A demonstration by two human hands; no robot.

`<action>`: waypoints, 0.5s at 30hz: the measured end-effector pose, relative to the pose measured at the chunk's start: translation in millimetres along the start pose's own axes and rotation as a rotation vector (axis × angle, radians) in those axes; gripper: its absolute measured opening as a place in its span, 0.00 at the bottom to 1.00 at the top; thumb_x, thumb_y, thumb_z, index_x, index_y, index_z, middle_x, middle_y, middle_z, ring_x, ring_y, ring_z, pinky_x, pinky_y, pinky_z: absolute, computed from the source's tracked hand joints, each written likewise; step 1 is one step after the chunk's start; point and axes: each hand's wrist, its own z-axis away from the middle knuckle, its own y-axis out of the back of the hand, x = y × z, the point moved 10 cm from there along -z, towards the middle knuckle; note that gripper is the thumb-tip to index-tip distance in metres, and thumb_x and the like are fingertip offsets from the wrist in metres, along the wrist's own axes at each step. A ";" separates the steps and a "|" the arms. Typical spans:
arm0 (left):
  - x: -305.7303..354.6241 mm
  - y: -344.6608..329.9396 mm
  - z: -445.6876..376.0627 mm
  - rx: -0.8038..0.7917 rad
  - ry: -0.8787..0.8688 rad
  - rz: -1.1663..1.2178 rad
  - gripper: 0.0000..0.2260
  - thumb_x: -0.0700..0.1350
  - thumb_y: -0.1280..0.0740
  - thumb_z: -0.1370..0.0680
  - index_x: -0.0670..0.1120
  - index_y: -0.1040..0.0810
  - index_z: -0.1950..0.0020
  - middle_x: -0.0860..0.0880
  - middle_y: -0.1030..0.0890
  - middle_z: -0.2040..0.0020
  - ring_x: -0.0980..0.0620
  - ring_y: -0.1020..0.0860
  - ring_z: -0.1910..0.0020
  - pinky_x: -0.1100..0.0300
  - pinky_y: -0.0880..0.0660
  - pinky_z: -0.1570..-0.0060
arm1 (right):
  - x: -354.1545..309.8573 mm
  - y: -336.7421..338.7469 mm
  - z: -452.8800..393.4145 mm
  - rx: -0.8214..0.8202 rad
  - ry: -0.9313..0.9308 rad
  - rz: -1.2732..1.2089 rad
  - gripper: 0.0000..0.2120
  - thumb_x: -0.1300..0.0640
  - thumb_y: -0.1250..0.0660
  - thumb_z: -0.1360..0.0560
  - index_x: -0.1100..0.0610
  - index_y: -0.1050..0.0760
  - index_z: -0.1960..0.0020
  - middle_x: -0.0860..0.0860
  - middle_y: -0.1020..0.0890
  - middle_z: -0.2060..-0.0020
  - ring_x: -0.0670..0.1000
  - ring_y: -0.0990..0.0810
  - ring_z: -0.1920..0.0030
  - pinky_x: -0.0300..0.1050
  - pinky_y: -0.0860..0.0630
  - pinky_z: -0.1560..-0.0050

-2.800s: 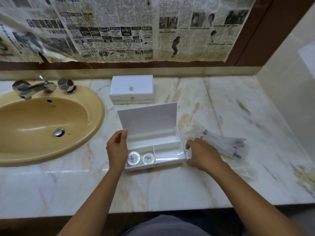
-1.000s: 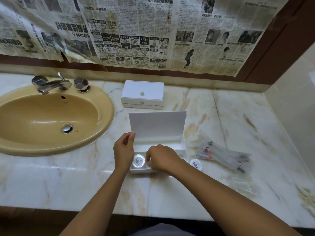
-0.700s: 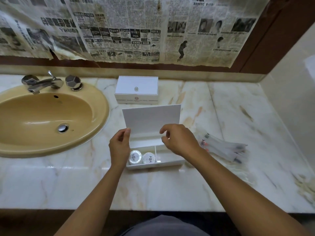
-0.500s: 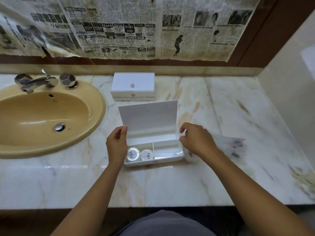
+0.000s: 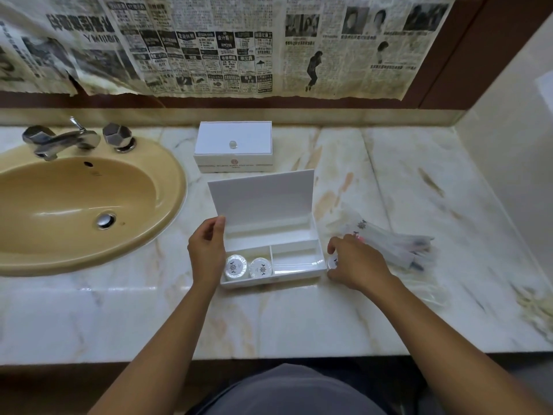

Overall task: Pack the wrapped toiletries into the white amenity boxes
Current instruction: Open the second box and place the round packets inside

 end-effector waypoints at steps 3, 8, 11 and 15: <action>0.2 -0.2 0.0 -0.003 0.001 0.000 0.05 0.44 0.35 0.20 0.47 0.20 0.52 0.58 0.19 0.57 0.71 0.23 0.60 0.78 0.31 0.58 | 1.4 7.1 0.9 0.024 -0.024 -0.023 0.20 0.49 0.32 0.28 0.50 0.30 0.38 0.49 0.27 0.42 0.51 0.24 0.46 0.42 0.29 0.54; -1.2 0.1 -0.4 -0.009 0.001 0.002 0.05 0.45 0.35 0.20 0.47 0.19 0.52 0.58 0.19 0.57 0.70 0.23 0.59 0.77 0.30 0.57 | -9.4 50.9 11.1 0.190 -0.033 -0.073 0.22 0.49 0.32 0.28 0.52 0.29 0.36 0.50 0.26 0.43 0.53 0.23 0.48 0.42 0.32 0.57; -3.1 0.9 -1.0 -0.011 0.005 -0.001 0.06 0.46 0.35 0.20 0.47 0.19 0.51 0.58 0.18 0.57 0.69 0.23 0.59 0.77 0.30 0.57 | -41.0 76.8 21.6 0.277 0.068 -0.121 0.20 0.48 0.32 0.29 0.50 0.28 0.38 0.49 0.24 0.46 0.52 0.23 0.49 0.43 0.29 0.54; -2.3 1.4 -0.4 -0.011 0.011 -0.003 0.05 0.46 0.35 0.20 0.48 0.19 0.51 0.59 0.19 0.56 0.70 0.23 0.58 0.78 0.30 0.57 | -105.5 79.6 32.1 0.259 0.264 -0.164 0.19 0.47 0.32 0.29 0.49 0.27 0.39 0.47 0.22 0.47 0.51 0.23 0.47 0.44 0.29 0.50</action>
